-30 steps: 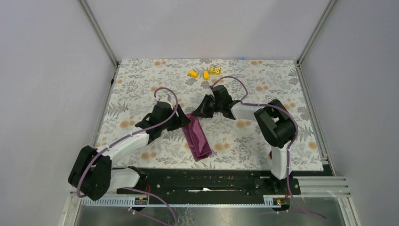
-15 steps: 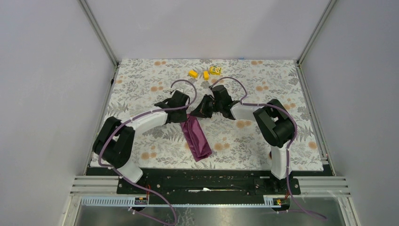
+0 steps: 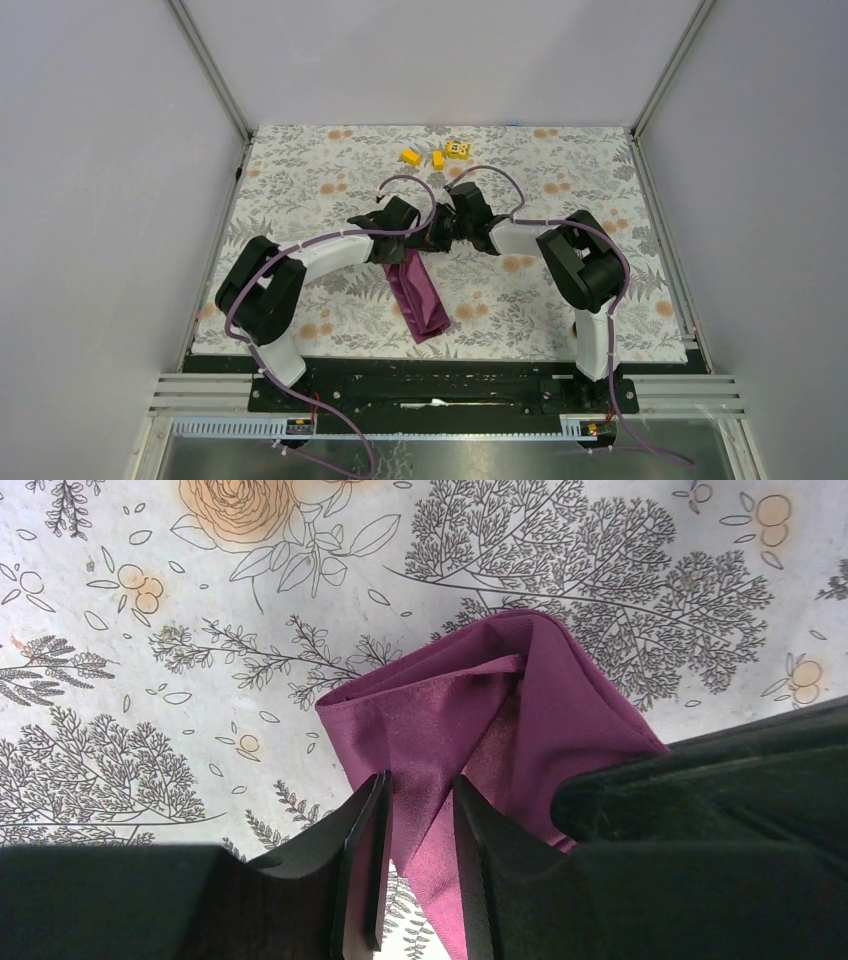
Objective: Fold the napkin into a case and place the utensils inside
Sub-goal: Grasp the top corner of the smaller rectangle folded napkin from the folded napkin.
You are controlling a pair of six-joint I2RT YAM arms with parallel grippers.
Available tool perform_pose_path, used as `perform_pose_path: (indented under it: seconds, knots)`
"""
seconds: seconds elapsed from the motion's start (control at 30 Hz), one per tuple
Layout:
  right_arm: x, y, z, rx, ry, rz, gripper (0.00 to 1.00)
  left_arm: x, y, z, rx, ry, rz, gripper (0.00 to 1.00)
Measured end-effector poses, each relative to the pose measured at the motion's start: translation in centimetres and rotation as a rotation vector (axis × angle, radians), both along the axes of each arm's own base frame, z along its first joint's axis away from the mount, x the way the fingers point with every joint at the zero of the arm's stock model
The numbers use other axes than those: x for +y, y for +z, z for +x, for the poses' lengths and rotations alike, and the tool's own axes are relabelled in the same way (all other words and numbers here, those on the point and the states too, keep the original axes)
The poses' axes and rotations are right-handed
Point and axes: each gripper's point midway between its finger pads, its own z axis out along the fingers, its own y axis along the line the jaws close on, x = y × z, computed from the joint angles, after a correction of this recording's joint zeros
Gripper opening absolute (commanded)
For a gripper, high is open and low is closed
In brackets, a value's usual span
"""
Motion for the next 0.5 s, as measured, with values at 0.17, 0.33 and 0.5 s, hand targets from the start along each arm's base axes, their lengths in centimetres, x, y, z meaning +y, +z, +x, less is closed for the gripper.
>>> perform_pose_path:
  seconds: [0.17,0.33,0.5]
  knots:
    - [0.04,0.08,0.04,-0.001,-0.001,0.004,0.00,0.14,-0.58,-0.08,0.010,-0.002,0.017,0.24]
    - [0.11,0.13,0.11,-0.003,-0.003,0.010,0.00,0.28,-0.63,0.01,0.007,-0.005,0.028,0.07]
    - [0.28,-0.05,-0.02,0.004,0.004,0.020,0.00,0.15,-0.30,0.23,-0.009,-0.009,0.020,0.00]
